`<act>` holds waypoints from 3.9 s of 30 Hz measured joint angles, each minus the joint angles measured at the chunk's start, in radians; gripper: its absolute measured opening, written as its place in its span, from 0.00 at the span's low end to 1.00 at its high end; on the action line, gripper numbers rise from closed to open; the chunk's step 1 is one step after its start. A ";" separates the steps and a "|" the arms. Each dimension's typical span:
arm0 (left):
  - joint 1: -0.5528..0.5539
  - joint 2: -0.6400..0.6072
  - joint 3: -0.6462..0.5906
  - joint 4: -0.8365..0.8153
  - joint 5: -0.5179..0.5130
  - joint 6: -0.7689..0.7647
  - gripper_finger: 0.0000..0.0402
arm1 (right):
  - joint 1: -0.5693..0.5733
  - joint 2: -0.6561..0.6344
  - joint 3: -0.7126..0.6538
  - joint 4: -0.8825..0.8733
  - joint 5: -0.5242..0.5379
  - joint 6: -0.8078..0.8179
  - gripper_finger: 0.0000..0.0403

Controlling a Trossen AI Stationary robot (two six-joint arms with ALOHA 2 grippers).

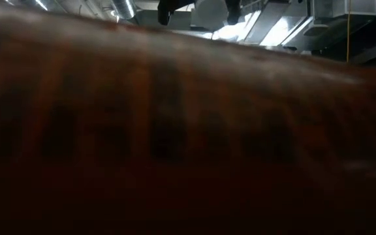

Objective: Pick & place silicon tubes, Sealant and Lysol wipes
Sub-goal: Put the left blue sealant into the transparent bin

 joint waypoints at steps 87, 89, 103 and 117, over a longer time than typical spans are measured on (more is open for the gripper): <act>-0.578 0.189 -0.001 -0.556 -0.062 -0.366 0.01 | 0.245 -0.161 0.146 -1.328 0.012 0.256 0.54; -0.578 0.189 -0.001 -0.556 -0.107 -0.366 0.01 | 0.246 -0.159 0.146 -1.350 0.040 0.254 0.54; -0.551 0.189 -0.001 -0.554 -0.158 -0.365 0.01 | 0.245 -0.055 0.145 -1.387 0.062 0.148 0.54; -0.537 0.189 -0.001 -0.555 -0.183 -0.363 0.01 | 0.245 0.047 0.144 -1.457 0.092 0.045 0.54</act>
